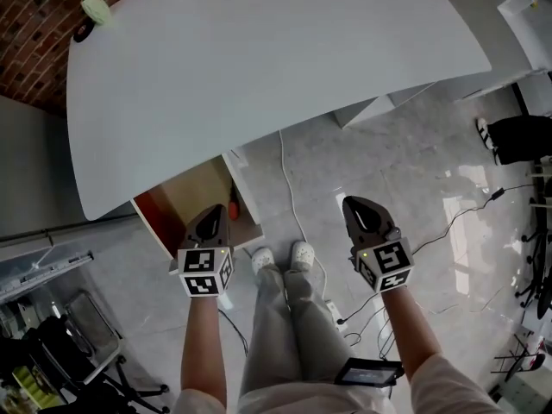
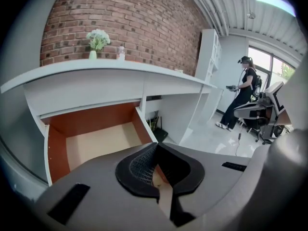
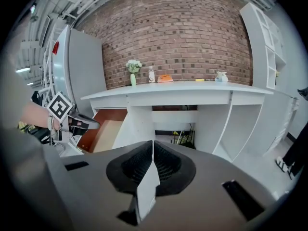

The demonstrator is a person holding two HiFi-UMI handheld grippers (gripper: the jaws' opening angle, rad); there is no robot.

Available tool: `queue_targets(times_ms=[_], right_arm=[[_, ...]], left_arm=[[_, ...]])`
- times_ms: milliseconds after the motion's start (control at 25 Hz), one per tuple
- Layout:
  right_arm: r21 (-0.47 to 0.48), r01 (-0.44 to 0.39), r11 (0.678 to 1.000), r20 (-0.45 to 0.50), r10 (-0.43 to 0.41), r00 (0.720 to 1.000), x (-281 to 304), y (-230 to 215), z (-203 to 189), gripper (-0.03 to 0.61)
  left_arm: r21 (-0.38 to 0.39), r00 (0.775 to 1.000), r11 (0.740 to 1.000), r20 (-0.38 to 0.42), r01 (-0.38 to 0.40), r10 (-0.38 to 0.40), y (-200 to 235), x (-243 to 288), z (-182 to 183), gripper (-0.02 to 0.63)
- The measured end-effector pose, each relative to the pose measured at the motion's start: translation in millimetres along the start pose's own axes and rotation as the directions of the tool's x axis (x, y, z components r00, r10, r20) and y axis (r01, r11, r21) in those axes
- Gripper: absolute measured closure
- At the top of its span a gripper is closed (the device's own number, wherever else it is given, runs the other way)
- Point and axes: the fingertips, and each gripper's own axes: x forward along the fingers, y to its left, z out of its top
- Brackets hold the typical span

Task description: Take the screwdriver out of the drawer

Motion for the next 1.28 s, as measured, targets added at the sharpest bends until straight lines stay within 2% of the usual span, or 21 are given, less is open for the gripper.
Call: queue_targets(times_ms=[200, 320, 480, 680, 880, 960, 1040, 1280], right_arm=[[-0.009, -0.013, 1.0, 0.011, 0.013, 1.0, 18, 3, -19, 0.557], [-0.027, -0.03, 0.999, -0.016, 0.029, 0.999, 30, 5, -35, 0.557], [-0.022, -0.032, 0.999, -0.063, 0.03, 0.998, 52, 1, -54, 0.557], [0.05, 0.006, 0.999, -0.151, 0.001, 0.989, 77, -21, -80, 0.557], [0.134, 0.077, 0.988, -0.238, -0.043, 0.97, 101, -46, -110, 0.557], [0.155, 0.107, 0.982, -0.284, -0.059, 0.957, 105, -53, -124, 0.557], [0.165, 0.125, 0.978, -0.315, -0.068, 0.947, 107, -57, -136, 0.557], [0.162, 0.116, 0.98, -0.325, -0.058, 0.944, 118, -57, -145, 0.557]], left_arm=[[-0.042, 0.994, 0.998, -0.095, 0.048, -0.052, -1, 32, -31, 0.601], [-0.023, 0.985, 0.996, -0.154, 0.081, -0.084, -1, 49, -44, 0.601], [-0.018, 0.969, 0.998, -0.241, 0.061, -0.064, 10, 71, -59, 0.601], [-0.028, 0.933, 0.999, -0.359, 0.019, -0.028, 22, 95, -84, 0.601], [-0.094, 0.906, 0.996, -0.422, -0.006, -0.034, 31, 109, -100, 0.593], [-0.097, 0.899, 0.995, -0.435, 0.005, -0.046, 31, 113, -104, 0.53], [-0.092, 0.888, 0.995, -0.456, 0.028, -0.067, 28, 118, -109, 0.5], [-0.066, 0.855, 0.996, -0.512, 0.057, -0.083, 28, 135, -123, 0.495]])
